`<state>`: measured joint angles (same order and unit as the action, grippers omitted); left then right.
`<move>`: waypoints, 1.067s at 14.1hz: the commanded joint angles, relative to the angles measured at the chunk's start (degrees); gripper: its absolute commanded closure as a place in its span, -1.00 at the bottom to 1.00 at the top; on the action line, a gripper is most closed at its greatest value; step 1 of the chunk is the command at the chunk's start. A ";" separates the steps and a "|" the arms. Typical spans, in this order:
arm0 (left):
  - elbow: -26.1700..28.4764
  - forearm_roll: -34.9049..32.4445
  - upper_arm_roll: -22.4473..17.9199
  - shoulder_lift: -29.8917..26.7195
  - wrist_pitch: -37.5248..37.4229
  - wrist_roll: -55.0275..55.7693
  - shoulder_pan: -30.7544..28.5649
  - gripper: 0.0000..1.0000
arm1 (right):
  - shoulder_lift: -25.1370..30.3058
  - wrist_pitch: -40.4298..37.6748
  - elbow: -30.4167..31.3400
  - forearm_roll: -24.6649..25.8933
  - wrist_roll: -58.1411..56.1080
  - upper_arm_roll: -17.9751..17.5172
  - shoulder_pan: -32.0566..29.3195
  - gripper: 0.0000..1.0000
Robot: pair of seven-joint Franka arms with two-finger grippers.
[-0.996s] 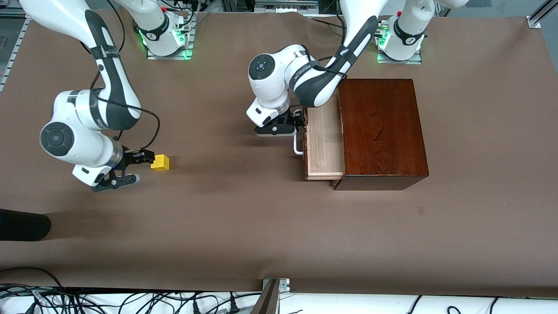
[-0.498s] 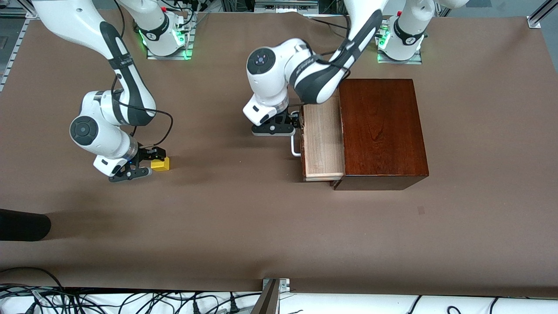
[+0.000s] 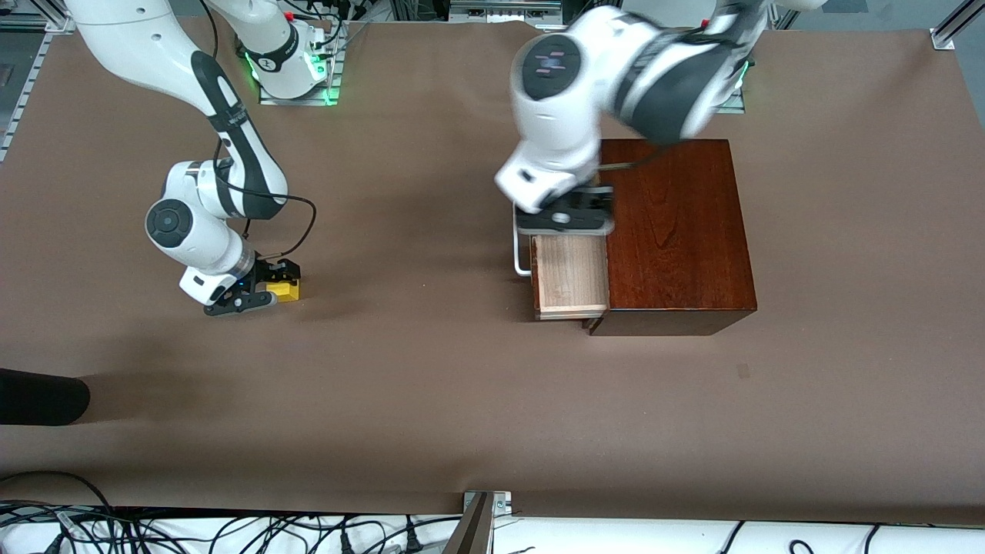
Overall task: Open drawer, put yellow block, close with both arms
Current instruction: 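Grasp the yellow cube with the right gripper while the left gripper withdraws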
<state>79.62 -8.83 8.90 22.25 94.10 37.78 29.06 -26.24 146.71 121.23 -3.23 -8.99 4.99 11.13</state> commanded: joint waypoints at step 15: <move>15.88 11.47 -7.67 -19.06 5.20 -31.37 -27.04 -1.00 | 1.99 -31.56 -28.13 -0.29 -8.06 -13.66 0.11 1.00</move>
<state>84.86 1.27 2.15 11.00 93.88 7.40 1.73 -23.77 119.19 97.85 -3.25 -15.34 -4.41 11.44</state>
